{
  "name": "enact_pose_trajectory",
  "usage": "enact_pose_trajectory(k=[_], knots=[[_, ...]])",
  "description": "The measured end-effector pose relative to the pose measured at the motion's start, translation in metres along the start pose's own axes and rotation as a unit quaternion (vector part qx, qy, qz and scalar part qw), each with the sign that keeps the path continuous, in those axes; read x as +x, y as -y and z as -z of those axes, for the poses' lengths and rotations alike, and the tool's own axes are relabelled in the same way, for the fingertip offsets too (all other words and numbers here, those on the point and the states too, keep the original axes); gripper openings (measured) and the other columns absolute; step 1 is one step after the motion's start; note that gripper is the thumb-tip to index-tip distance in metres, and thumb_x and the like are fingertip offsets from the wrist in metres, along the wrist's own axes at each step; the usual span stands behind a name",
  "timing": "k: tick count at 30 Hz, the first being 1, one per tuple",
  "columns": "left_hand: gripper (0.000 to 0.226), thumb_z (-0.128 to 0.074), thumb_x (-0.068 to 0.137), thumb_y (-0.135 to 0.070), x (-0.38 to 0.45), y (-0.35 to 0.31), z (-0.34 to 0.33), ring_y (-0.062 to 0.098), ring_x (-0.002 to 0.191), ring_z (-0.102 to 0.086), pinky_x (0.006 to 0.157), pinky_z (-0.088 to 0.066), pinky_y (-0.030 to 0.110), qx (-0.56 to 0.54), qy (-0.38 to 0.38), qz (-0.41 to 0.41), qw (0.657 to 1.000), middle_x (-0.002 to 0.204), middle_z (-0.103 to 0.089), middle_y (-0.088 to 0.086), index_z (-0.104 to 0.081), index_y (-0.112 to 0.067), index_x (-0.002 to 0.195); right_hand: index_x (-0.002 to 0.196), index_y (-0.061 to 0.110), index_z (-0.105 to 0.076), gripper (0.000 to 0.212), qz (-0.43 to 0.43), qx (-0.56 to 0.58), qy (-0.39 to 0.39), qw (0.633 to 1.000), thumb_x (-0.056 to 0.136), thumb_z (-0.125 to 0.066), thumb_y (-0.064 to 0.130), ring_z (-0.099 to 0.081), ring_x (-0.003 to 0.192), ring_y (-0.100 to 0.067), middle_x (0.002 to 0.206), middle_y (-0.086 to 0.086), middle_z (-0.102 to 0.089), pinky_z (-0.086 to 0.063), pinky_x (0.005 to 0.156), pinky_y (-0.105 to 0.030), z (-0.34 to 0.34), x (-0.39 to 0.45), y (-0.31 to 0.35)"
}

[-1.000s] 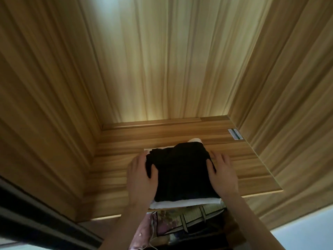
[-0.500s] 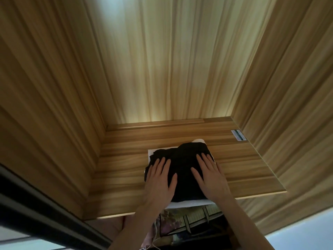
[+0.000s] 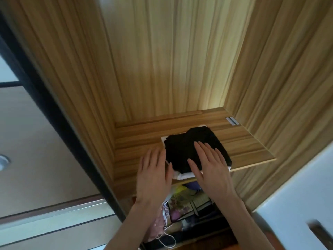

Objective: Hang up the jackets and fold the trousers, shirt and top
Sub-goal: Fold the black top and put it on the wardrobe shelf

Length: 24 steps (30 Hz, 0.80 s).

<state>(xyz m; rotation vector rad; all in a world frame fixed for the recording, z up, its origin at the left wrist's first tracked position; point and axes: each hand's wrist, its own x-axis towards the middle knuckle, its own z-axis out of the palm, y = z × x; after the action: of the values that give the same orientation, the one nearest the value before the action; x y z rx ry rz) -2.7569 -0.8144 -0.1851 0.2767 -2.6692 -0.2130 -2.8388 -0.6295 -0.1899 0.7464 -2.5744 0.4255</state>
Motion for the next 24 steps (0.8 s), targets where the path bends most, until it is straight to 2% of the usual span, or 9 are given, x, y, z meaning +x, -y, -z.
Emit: enact_pose_trajectory(k=[7, 12, 17, 20, 24], knots=[[0.050, -0.046, 0.104, -0.040, -0.078, 0.029, 0.058, 0.028, 0.141, -0.051, 0.118, -0.041, 0.051, -0.040, -0.050, -0.028, 0.998, 0.146, -0.061, 0.009, -0.060, -0.013, 0.143, 0.151, 0.012, -0.053, 0.064, -0.020, -0.031, -0.027, 0.999, 0.107, -0.034, 0.055, -0.050, 0.144, -0.023, 0.150, -0.006, -0.058, -0.038, 0.121, -0.045, 0.044, -0.059, 0.072], [0.050, -0.046, 0.105, -0.040, -0.124, 0.045, 0.102, 0.028, 0.142, -0.051, 0.120, -0.040, 0.051, -0.058, -0.078, -0.050, 0.994, 0.146, -0.061, 0.010, -0.061, -0.010, 0.143, 0.152, 0.013, -0.051, 0.072, -0.046, -0.029, -0.011, 0.998, 0.107, -0.022, 0.061, -0.050, 0.144, -0.025, 0.152, -0.006, -0.057, -0.041, 0.119, -0.048, 0.080, -0.096, 0.120], [0.052, -0.041, 0.106, -0.040, -0.152, 0.069, 0.130, 0.029, 0.142, -0.051, 0.121, -0.038, 0.050, -0.058, -0.124, -0.034, 0.990, 0.147, -0.061, 0.010, -0.059, -0.010, 0.145, 0.155, 0.014, -0.049, 0.059, -0.034, -0.025, -0.004, 0.999, 0.110, -0.037, 0.050, -0.047, 0.147, -0.023, 0.154, -0.005, -0.054, -0.038, 0.121, -0.046, 0.105, -0.120, 0.157], [0.050, -0.045, 0.106, -0.038, -0.169, 0.084, 0.144, 0.029, 0.142, -0.050, 0.124, -0.033, 0.049, -0.052, -0.142, -0.013, 0.988, 0.148, -0.060, 0.010, -0.059, -0.010, 0.145, 0.156, 0.015, -0.046, 0.060, -0.013, -0.009, -0.003, 1.000, 0.107, -0.039, 0.049, -0.043, 0.149, -0.021, 0.157, -0.004, -0.051, -0.034, 0.124, -0.044, 0.113, -0.126, 0.181], [0.050, -0.048, 0.105, -0.034, -0.199, 0.112, 0.161, 0.030, 0.147, -0.046, 0.121, -0.037, 0.054, -0.002, -0.173, 0.014, 0.985, 0.151, -0.058, 0.010, -0.057, -0.009, 0.147, 0.155, 0.015, -0.048, 0.057, 0.000, 0.045, -0.022, 0.999, 0.109, -0.044, 0.047, -0.045, 0.147, -0.022, 0.156, -0.004, -0.052, -0.033, 0.122, -0.042, 0.103, -0.136, 0.228]])
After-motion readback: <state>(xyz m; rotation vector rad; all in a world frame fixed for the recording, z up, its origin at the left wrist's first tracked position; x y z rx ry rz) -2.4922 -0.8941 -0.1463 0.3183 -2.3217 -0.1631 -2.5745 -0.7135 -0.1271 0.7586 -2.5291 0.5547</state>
